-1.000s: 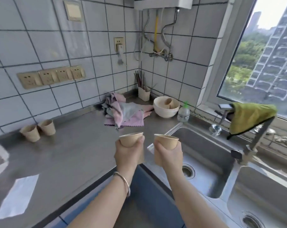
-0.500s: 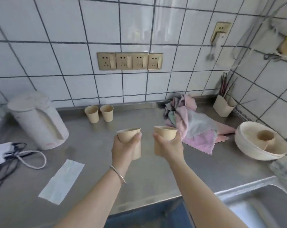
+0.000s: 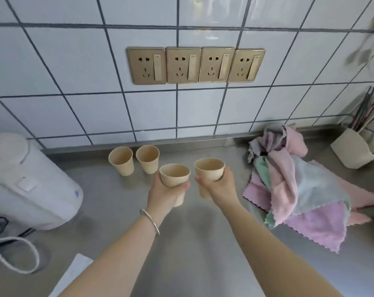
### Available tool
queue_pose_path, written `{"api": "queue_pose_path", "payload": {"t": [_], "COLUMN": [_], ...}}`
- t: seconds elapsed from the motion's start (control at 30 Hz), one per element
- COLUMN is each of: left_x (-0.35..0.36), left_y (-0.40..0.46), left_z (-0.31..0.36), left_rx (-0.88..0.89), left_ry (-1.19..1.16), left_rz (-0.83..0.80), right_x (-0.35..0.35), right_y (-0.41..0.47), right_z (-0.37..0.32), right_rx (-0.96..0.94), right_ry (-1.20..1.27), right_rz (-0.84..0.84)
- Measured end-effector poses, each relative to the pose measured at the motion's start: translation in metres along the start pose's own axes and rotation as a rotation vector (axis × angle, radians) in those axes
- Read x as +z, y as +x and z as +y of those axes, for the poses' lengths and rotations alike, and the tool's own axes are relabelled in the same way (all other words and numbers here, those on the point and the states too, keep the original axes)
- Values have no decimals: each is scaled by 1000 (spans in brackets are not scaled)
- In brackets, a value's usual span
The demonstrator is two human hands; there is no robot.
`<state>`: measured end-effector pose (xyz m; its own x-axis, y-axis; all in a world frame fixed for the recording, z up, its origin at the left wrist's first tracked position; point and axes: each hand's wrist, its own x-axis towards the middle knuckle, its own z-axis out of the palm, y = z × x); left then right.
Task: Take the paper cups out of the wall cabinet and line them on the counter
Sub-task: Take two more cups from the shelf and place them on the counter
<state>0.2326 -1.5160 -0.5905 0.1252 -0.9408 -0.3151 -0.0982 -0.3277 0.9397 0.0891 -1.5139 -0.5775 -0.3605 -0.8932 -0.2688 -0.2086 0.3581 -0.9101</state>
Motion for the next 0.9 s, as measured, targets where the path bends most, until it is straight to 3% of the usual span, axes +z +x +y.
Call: {"api": "queue_pose_path", "payload": {"t": [0.67,0.9], "left_x": [61,63], "left_y": [155,162], "left_z": [-43,-60], "left_rx": [161,115], "left_ry": [44,56], "left_rz": [298,267], "right_x": [36,42], "right_y": [152,156], "right_z": [32,43], "right_rx": [8,-4], "right_ry": [-67,-81], "right_rz": [-131,-132]}}
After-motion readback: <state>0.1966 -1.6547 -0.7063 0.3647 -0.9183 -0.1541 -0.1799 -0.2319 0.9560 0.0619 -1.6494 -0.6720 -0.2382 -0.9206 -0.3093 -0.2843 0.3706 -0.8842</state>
